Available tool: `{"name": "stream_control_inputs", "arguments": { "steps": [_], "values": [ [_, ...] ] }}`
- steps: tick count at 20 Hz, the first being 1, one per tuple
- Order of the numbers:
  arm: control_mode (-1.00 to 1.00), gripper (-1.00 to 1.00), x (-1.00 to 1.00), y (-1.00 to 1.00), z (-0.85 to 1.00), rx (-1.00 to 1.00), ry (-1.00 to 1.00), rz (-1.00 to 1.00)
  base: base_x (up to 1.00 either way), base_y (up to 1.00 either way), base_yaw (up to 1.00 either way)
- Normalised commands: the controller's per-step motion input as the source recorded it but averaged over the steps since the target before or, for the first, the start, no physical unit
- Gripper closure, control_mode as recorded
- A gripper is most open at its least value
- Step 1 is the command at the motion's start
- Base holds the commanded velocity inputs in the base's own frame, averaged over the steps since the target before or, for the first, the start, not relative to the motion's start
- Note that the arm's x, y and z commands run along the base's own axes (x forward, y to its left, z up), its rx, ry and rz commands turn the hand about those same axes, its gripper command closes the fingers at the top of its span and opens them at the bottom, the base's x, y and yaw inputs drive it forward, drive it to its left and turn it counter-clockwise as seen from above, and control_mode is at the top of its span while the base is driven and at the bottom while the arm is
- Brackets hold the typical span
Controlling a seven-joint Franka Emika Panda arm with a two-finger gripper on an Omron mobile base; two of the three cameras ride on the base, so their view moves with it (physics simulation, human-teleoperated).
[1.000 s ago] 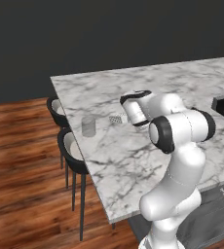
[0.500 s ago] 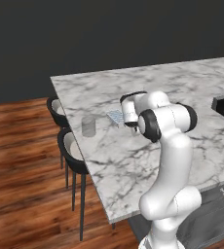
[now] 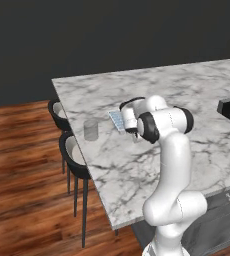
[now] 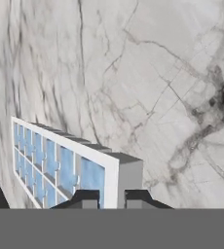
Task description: Open the freezer door, pick up the ice cube tray from the freezer, and place it on the dining counter.
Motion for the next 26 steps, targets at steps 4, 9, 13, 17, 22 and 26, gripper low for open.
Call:
{"name": "stream_control_inputs", "arguments": {
  "steps": [4,9,13,17,22,26],
  "values": [
    [-1.00,1.00,0.09,0.00,0.00,0.00,0.02,0.00,0.00,0.00,0.00],
    [-1.00,1.00,0.00,0.00,0.00,0.00,0.00,0.00,0.00,0.00,0.00],
    [-1.00,1.00,0.00,0.00,0.00,0.00,0.00,0.00,0.00,0.00,0.00],
    [-1.00,-1.00,0.00,0.00,0.00,0.00,0.00,0.00,0.00,0.00,0.00],
    [-1.00,-1.00,0.00,0.00,0.00,0.00,0.00,0.00,0.00,0.00,0.00],
    [-1.00,-1.00,0.00,0.00,0.00,0.00,0.00,0.00,0.00,0.00,0.00]
  ]
}}
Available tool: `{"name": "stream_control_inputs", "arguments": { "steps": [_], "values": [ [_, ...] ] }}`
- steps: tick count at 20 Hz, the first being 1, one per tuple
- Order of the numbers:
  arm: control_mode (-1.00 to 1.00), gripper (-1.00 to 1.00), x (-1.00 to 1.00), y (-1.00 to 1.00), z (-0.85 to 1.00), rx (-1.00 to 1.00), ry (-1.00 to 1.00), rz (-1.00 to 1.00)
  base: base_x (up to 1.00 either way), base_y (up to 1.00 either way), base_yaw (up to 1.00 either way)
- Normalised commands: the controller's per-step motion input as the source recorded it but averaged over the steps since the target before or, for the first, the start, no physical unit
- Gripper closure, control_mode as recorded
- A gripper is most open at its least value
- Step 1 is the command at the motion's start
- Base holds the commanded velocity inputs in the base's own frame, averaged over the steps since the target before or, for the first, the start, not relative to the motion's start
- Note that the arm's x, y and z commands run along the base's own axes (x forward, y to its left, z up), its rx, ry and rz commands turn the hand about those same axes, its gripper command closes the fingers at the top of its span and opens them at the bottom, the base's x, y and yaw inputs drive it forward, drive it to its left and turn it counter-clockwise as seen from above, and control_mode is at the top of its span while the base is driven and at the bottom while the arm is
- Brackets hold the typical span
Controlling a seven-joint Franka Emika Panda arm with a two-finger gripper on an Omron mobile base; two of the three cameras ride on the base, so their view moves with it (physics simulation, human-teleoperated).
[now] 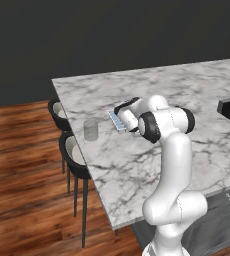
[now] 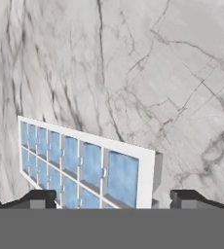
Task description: Open the freezer door, pick up the ice cube tray from the freezer, and place it on the dining counter.
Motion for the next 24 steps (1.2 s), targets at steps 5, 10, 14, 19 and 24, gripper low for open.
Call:
{"name": "stream_control_inputs", "arguments": {
  "steps": [5,10,14,19,24],
  "values": [
    [-1.00,-1.00,0.00,-0.03,0.01,0.00,0.01,0.00,0.00,0.00,0.00],
    [-1.00,-1.00,0.00,-0.22,0.42,0.00,0.04,0.00,0.00,0.00,0.00],
    [-1.00,-1.00,-0.08,-0.34,0.59,0.00,0.02,0.02,0.00,0.00,0.00],
    [-1.00,-1.00,-0.17,-0.14,0.72,0.00,0.01,0.07,0.00,0.00,0.00],
    [-1.00,-1.00,-0.24,0.00,0.82,0.00,0.06,0.03,0.00,0.00,0.00]
  ]
}}
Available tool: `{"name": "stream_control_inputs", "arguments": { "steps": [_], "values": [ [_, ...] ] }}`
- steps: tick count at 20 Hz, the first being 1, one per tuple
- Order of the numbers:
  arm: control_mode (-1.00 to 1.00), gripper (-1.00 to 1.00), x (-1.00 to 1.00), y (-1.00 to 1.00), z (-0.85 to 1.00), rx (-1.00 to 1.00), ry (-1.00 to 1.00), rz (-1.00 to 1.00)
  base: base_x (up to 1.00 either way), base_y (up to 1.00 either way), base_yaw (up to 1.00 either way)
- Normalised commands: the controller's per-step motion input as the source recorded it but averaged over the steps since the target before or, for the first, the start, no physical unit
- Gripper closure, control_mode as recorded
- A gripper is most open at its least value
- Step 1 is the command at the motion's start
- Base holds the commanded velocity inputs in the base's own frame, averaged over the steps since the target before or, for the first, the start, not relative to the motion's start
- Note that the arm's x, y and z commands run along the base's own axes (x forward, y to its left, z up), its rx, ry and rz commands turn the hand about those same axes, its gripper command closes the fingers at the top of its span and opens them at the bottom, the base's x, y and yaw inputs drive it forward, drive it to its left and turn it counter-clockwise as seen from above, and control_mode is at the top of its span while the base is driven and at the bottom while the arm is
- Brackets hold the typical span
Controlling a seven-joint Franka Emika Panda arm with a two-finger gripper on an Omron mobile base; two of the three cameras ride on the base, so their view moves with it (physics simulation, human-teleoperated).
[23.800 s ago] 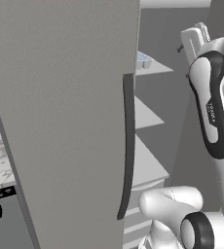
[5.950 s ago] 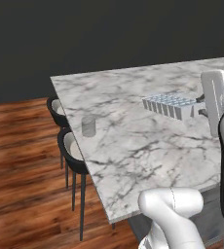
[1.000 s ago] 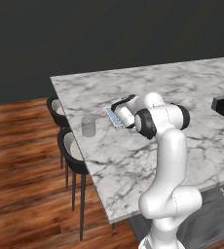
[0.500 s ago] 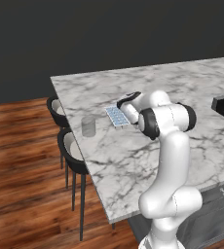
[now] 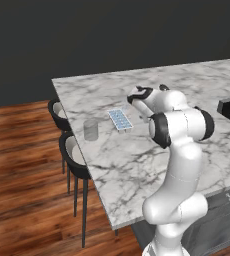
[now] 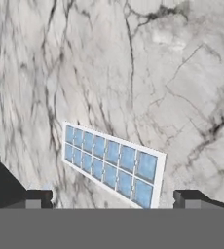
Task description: Open the freezer door, pick up the ice cube tray from the freezer, and place it on the dining counter.
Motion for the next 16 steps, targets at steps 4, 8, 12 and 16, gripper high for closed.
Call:
{"name": "stream_control_inputs", "arguments": {
  "steps": [4,8,12,16],
  "values": [
    [-1.00,-1.00,-0.76,0.00,0.56,0.00,0.04,0.06,0.00,0.00,0.00],
    [-1.00,-1.00,-1.00,0.12,0.33,-0.06,0.00,0.14,0.00,0.00,0.00],
    [-1.00,-1.00,-1.00,0.22,0.27,-0.10,0.00,0.19,0.00,0.00,0.00],
    [-1.00,-1.00,-1.00,0.28,0.24,-0.15,0.00,0.25,0.00,0.00,0.00]
  ]
}}
